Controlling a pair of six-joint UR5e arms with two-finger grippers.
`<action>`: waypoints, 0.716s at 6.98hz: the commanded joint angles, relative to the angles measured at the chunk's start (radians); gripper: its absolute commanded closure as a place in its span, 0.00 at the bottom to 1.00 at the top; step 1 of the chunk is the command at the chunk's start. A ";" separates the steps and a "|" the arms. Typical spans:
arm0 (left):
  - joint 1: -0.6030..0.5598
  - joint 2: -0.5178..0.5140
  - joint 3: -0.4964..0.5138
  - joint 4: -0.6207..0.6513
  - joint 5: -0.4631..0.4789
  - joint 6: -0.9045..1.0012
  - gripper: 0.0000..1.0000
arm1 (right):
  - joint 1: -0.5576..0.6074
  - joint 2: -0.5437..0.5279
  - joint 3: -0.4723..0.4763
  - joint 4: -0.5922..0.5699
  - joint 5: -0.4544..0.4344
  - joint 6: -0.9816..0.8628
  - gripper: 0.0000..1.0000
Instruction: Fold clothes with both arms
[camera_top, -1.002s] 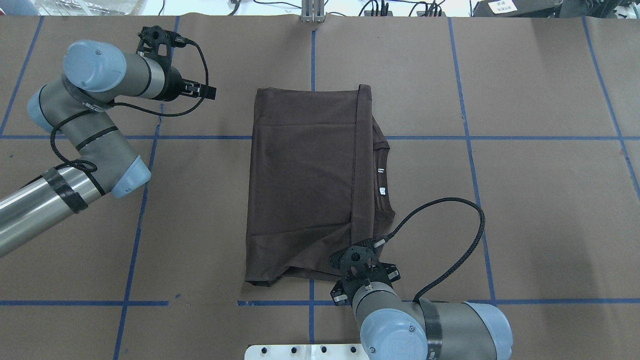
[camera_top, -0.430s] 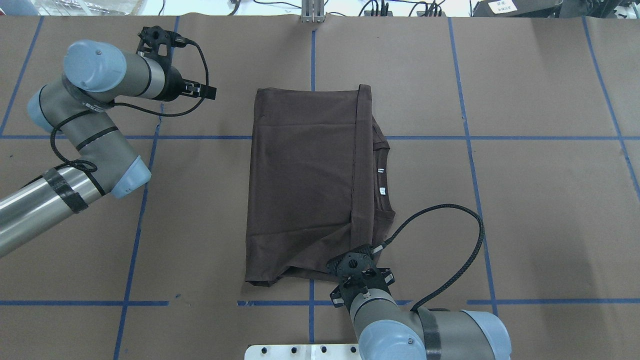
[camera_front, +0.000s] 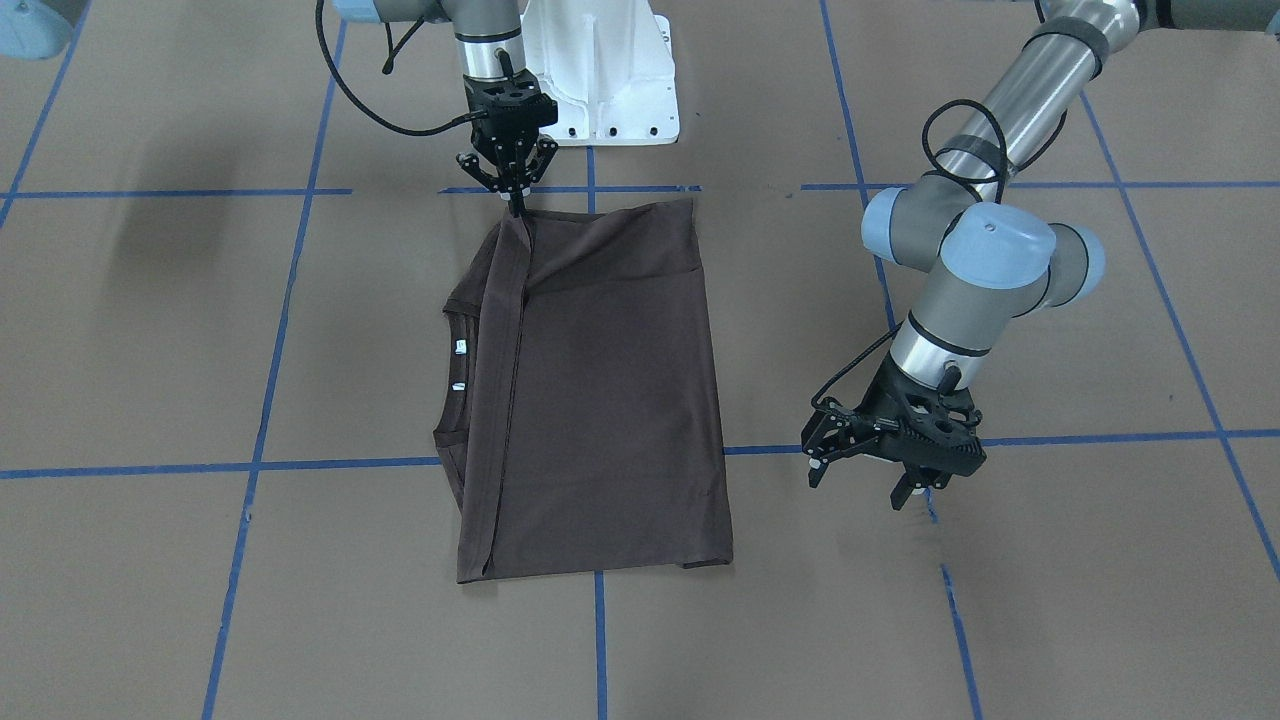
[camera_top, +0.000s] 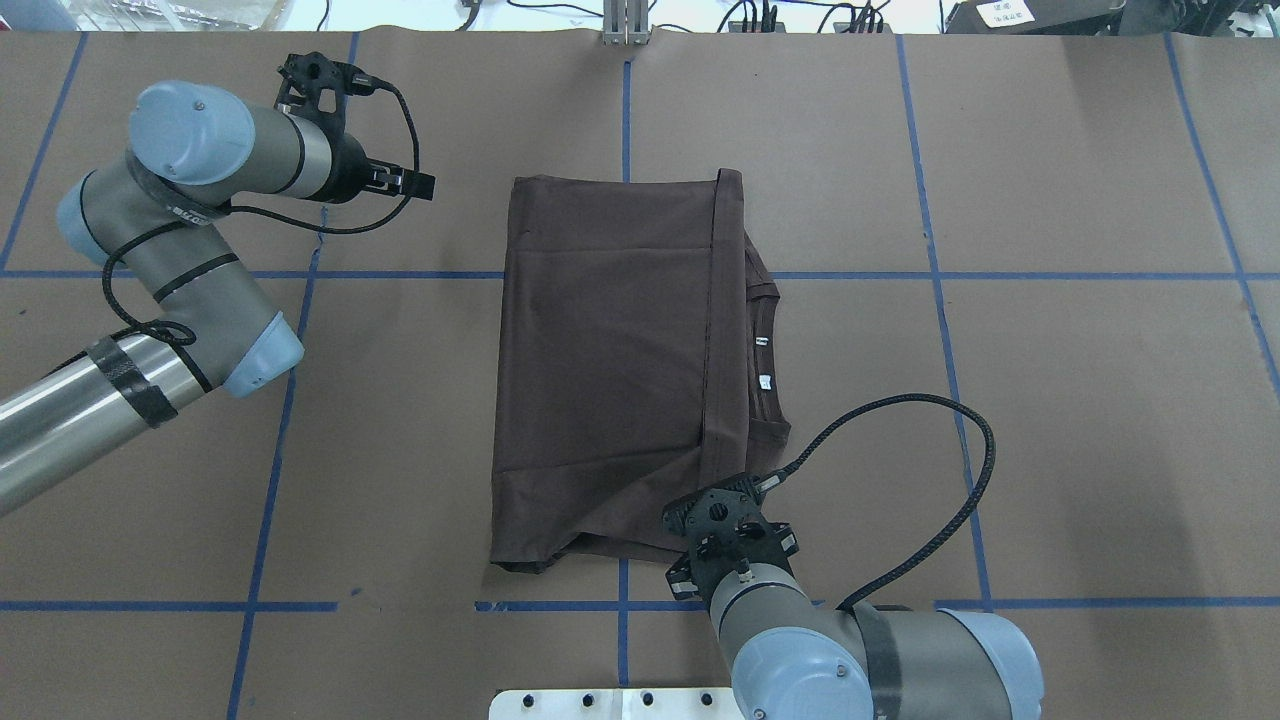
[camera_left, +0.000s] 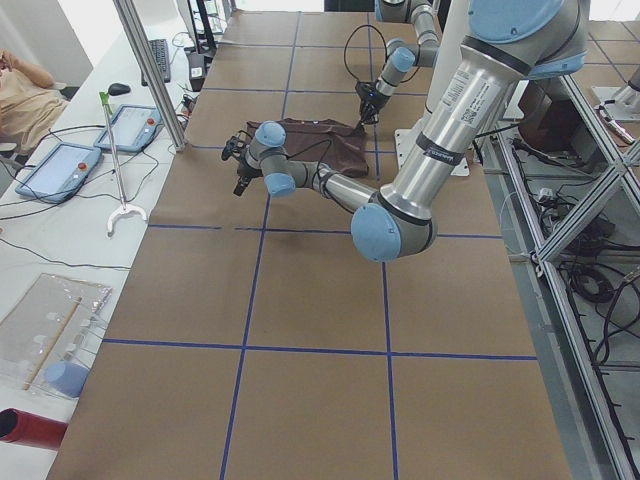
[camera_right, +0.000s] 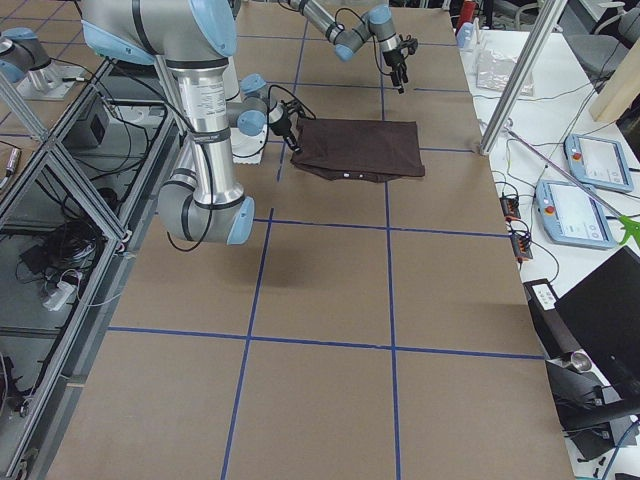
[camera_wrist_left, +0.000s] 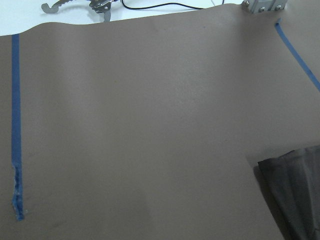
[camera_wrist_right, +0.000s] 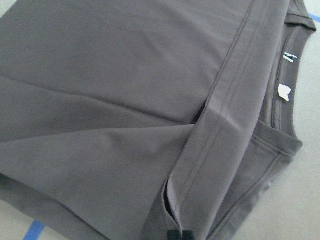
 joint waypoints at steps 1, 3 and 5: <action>0.001 0.000 0.000 -0.001 0.000 -0.002 0.00 | 0.002 -0.114 0.067 -0.001 0.000 0.058 1.00; 0.001 0.000 0.000 -0.001 0.000 0.000 0.00 | -0.016 -0.154 0.091 -0.001 0.000 0.131 1.00; 0.001 0.000 0.000 -0.001 0.000 0.000 0.00 | -0.039 -0.156 0.086 -0.003 -0.003 0.210 1.00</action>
